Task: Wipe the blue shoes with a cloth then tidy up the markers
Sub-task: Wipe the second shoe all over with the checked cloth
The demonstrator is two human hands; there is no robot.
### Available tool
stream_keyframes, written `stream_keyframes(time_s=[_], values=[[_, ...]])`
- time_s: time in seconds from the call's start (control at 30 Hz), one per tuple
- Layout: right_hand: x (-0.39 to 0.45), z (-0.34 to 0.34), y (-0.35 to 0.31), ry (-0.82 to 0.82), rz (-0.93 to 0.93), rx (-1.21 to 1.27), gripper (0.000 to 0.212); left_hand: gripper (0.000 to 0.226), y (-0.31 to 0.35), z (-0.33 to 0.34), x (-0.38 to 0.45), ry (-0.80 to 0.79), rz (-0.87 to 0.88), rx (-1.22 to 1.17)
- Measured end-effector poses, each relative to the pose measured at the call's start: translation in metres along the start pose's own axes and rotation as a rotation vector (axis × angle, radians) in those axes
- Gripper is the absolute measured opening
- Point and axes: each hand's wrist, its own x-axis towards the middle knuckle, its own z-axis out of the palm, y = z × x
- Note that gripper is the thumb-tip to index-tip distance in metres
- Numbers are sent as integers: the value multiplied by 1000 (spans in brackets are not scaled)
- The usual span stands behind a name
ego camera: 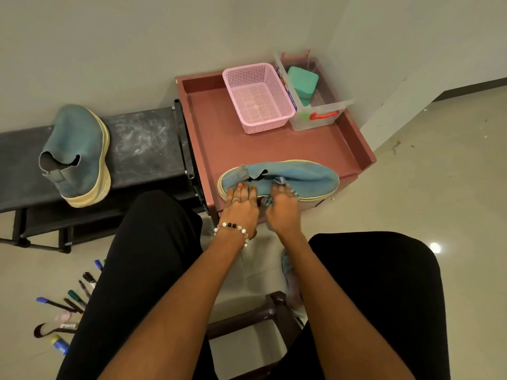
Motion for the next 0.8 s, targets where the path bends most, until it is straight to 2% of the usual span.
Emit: stream_keyframes(time_s=[0.07, 0.1, 0.2, 0.27, 0.33, 0.4, 0.47, 0.5, 0.57, 0.67, 0.73, 0.8], values=[[6, -4, -6, -67, -138, 80, 48, 87, -3, -2, 1, -30, 15, -11], [9, -14, -2, -137, -134, 174, 49, 89, -4, -4, 2, -48, 32, -6], [10, -58, 26, -382, -6, 535, 57, 93, -13, -7, 4, -87, 96, -6], [7, -86, 48, -416, 115, 690, 63, 92, -19, -11, 3, -123, 117, -46], [6, -104, 69, -241, 321, 772, 59, 83, -21, -17, 1, -110, 133, -70], [6, -113, 87, 59, 485, 810, 50, 69, -17, -20, -1, 13, 152, -74], [6, -120, 97, 312, 551, 730, 47, 57, -5, -22, -1, 142, 199, -76], [5, -122, 96, 411, 528, 635, 46, 56, 2, -22, 1, 173, 240, -59], [5, -119, 90, 481, 403, 492, 46, 57, 15, -17, 7, 182, 301, -12], [11, -78, 84, 347, 221, 262, 54, 66, 18, -4, 13, 128, 220, 22], [13, -43, 83, 186, 266, 63, 66, 73, 15, 3, 15, 86, 188, 27], [9, -21, 68, 104, 332, -101, 65, 76, 17, 3, 18, 63, 177, 6]])
